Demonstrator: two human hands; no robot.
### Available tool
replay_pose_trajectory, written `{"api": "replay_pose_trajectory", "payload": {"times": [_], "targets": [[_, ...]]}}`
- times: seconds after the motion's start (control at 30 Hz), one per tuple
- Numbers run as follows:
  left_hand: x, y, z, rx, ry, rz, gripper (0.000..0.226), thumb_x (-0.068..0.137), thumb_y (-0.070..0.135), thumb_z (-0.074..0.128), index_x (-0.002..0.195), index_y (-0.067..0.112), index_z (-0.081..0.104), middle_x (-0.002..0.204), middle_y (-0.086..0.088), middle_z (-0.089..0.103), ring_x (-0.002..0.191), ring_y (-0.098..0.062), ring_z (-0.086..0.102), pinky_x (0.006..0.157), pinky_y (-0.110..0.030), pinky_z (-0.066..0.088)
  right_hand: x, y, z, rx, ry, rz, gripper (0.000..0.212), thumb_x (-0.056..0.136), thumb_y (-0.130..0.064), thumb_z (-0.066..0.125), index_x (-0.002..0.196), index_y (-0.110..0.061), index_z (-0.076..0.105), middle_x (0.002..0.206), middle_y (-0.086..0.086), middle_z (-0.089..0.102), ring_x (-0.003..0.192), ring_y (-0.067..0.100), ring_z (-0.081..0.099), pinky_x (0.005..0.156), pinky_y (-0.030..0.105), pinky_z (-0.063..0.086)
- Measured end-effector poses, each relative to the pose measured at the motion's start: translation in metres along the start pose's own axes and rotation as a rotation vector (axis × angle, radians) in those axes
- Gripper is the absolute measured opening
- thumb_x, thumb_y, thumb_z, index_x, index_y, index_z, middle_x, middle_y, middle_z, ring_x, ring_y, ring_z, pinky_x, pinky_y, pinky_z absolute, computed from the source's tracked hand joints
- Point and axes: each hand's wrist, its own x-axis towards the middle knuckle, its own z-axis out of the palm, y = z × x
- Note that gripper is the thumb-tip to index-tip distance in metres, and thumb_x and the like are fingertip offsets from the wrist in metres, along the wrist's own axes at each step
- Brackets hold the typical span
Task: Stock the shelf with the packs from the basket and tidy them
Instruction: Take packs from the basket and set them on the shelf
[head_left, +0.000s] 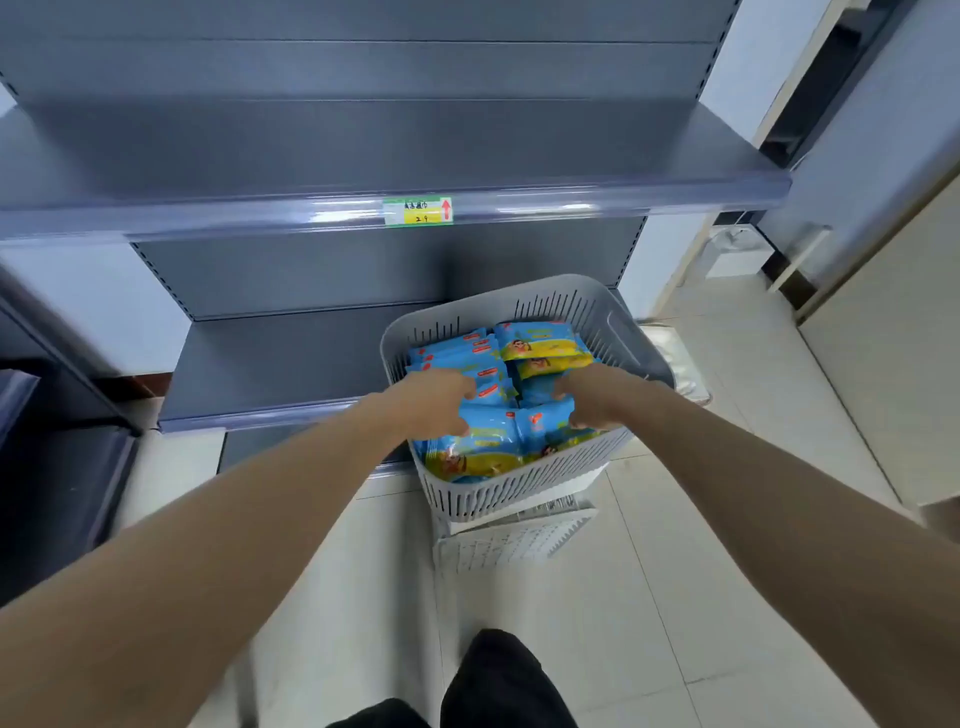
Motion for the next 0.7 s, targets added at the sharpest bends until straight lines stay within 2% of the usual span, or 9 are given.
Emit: {"api": "replay_pose_trajectory", "payload": {"times": [0.1,0.2,0.3,0.43,0.53,0.6,0.7], "targets": [[0.009,0.005,0.007,0.102,-0.019,-0.031,0.045,0.089,0.033,0.056,0.129,0.015,0.047,0.127,-0.008,0.050,0.116,-0.027,0.047,0.093,-0.037,0.039,0.006,0.012,0.008,0.004,-0.025,0.024,0.056,0.089,-0.009,0.050,0.142,-0.023,0.039,0.142,0.005,0.046,0.127,0.028,0.046,0.101,0.037,0.044],[0.014,0.008,0.010,0.173,0.000,-0.067,0.045,0.087,0.035,0.058,0.128,0.017,0.049,0.127,-0.008,0.048,0.119,-0.028,0.042,0.101,-0.042,0.033,0.011,0.016,0.010,-0.023,-0.003,0.034,0.053,0.088,-0.011,0.052,0.138,-0.026,0.043,0.136,0.007,0.050,0.124,0.030,0.045,0.098,0.041,0.045],[0.018,0.006,0.015,0.145,-0.001,-0.098,0.052,0.085,0.032,0.062,0.130,0.017,0.044,0.129,-0.008,0.046,0.120,-0.027,0.042,0.103,-0.042,0.032,0.015,0.019,0.010,-0.048,0.019,0.044,0.049,0.085,-0.015,0.058,0.133,-0.019,0.048,0.128,0.010,0.052,0.123,0.030,0.043,0.098,0.043,0.044],[0.021,0.008,0.014,0.062,-0.056,-0.109,0.037,0.086,0.023,0.061,0.120,0.011,0.050,0.119,-0.009,0.054,0.107,-0.024,0.050,0.094,-0.037,0.040,0.019,0.021,0.004,-0.054,-0.010,0.005,0.039,0.083,-0.017,0.064,0.121,-0.011,0.058,0.118,0.009,0.061,0.110,0.028,0.054,0.091,0.040,0.050],[0.019,0.010,-0.001,-0.042,-0.080,-0.116,0.032,0.086,0.015,0.061,0.116,0.005,0.056,0.118,-0.011,0.056,0.104,-0.024,0.052,0.084,-0.029,0.040,0.018,0.023,-0.016,-0.047,0.003,-0.019,0.037,0.086,-0.013,0.061,0.122,-0.012,0.058,0.121,0.009,0.059,0.113,0.030,0.053,0.090,0.036,0.048],[0.018,0.005,-0.021,-0.127,-0.023,-0.160,0.029,0.085,0.009,0.060,0.113,0.005,0.056,0.118,-0.012,0.057,0.101,-0.026,0.053,0.075,-0.026,0.036,0.017,0.024,-0.040,-0.005,0.053,-0.027,0.036,0.087,-0.012,0.060,0.123,-0.013,0.056,0.124,0.010,0.058,0.115,0.029,0.053,0.088,0.033,0.045],[0.010,-0.013,-0.063,-0.184,0.118,-0.222,0.023,0.084,0.009,0.061,0.106,0.005,0.058,0.113,-0.011,0.059,0.095,-0.025,0.053,0.072,-0.026,0.035,0.020,0.023,-0.083,0.024,0.171,-0.042,0.030,0.086,-0.015,0.059,0.116,-0.014,0.058,0.123,0.010,0.059,0.113,0.029,0.054,0.083,0.031,0.043]]}}
